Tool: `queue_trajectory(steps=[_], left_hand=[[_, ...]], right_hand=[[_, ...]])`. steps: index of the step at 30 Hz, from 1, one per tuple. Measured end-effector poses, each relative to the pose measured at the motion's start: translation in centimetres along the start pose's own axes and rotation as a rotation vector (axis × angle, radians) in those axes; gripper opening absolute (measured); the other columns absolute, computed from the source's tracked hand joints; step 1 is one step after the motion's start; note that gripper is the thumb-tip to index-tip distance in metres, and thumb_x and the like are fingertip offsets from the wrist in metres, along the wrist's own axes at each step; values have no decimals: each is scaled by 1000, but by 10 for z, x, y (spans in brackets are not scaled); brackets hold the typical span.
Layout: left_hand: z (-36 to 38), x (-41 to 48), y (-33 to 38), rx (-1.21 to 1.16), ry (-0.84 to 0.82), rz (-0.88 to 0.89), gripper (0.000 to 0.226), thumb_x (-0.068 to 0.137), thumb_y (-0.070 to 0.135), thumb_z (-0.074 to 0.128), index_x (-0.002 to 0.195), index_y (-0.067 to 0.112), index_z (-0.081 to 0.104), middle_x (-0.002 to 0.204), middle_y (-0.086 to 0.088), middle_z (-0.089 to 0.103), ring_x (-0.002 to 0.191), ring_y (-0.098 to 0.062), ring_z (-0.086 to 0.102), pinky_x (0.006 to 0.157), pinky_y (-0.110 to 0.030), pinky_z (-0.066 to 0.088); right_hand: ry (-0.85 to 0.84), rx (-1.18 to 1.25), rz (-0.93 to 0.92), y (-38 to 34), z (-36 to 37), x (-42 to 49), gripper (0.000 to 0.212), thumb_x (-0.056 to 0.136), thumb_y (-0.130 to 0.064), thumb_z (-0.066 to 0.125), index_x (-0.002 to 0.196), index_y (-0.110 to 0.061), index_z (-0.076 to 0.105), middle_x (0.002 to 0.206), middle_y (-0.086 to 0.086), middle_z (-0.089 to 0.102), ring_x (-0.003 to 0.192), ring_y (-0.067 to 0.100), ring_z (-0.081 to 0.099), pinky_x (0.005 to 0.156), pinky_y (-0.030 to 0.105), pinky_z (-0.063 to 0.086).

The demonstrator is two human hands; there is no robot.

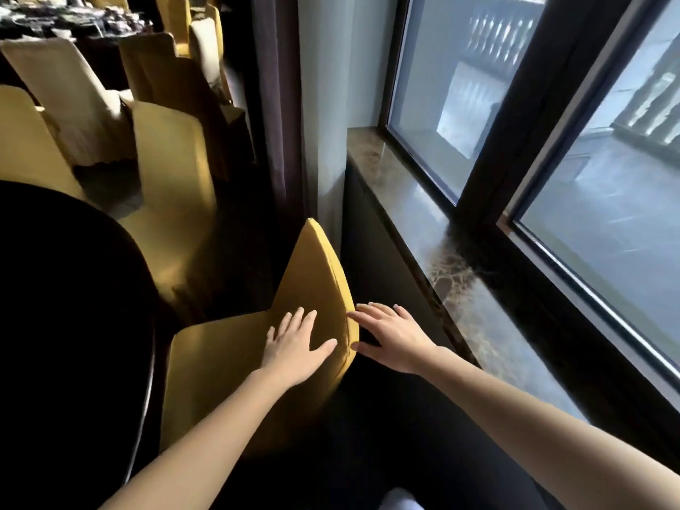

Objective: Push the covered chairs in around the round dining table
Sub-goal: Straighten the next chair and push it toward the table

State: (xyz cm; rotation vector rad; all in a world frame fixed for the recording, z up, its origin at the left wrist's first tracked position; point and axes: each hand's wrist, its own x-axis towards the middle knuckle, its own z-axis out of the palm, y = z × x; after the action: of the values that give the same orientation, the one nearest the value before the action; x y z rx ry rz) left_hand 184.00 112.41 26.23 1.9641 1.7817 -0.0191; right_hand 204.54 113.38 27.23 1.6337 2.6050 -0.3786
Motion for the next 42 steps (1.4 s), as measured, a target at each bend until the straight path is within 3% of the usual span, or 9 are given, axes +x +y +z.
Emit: queue_trajectory(steps=[8, 14, 18, 22, 28, 31, 37, 42], left_hand=[[5, 58, 12, -189, -143, -20, 78, 88, 67, 33, 150, 29, 5, 160, 1, 1, 147, -22, 1, 116, -51, 7], [4, 94, 24, -337, -223, -156, 87, 84, 71, 35, 151, 24, 6, 160, -3, 10, 145, -30, 14, 116, -55, 15], [-5, 115, 29, -535, -258, -276, 89, 83, 71, 39, 151, 24, 6, 158, -6, 17, 143, -30, 21, 115, -52, 24], [-7, 128, 31, -647, -328, -379, 89, 84, 72, 33, 151, 22, 5, 157, -8, 16, 143, -31, 21, 113, -46, 23], [1, 138, 35, -741, -298, -378, 95, 69, 83, 29, 148, 33, 14, 149, 1, 34, 135, -25, 37, 112, -47, 30], [5, 135, 37, -751, -248, -382, 89, 71, 81, 28, 147, 36, 18, 147, 2, 38, 132, -23, 40, 110, -47, 32], [8, 137, 33, -642, -289, -416, 76, 84, 73, 24, 149, 35, 8, 150, -1, 34, 132, -29, 39, 109, -48, 31], [7, 133, 40, -705, -278, -464, 70, 92, 63, 27, 150, 29, 7, 151, -5, 31, 134, -31, 35, 110, -48, 28]], right_hand=[[-44, -36, -38, 30, -21, 60, 59, 94, -49, 47, 148, -35, 26, 158, -2, 23, 146, 21, 15, 117, 51, 17], [-164, -177, -240, 50, -38, 126, 56, 95, -39, 52, 146, -34, 30, 159, 3, 17, 147, 27, 10, 115, 47, 23], [-246, -237, -346, 59, -47, 180, 64, 89, -48, 58, 146, -33, 33, 160, 4, 15, 147, 28, 7, 117, 49, 22], [-277, -293, -439, 63, -50, 223, 75, 79, -63, 62, 144, -32, 39, 160, 1, 11, 148, 27, 1, 116, 54, 20], [-376, -386, -595, 68, -45, 270, 104, 59, -86, 55, 145, -29, 37, 161, 0, -5, 145, 31, -17, 113, 61, 2], [-389, -355, -685, 67, -40, 280, 105, 57, -87, 56, 143, -30, 40, 161, -1, -3, 145, 29, -17, 114, 59, 3], [-477, -357, -759, 72, -47, 288, 97, 62, -81, 60, 144, -33, 37, 160, -2, 3, 145, 26, -18, 116, 59, 1], [-340, -326, -818, 76, -41, 284, 88, 59, -85, 56, 131, -34, 49, 146, -1, 34, 147, 24, -3, 113, 65, -3]])
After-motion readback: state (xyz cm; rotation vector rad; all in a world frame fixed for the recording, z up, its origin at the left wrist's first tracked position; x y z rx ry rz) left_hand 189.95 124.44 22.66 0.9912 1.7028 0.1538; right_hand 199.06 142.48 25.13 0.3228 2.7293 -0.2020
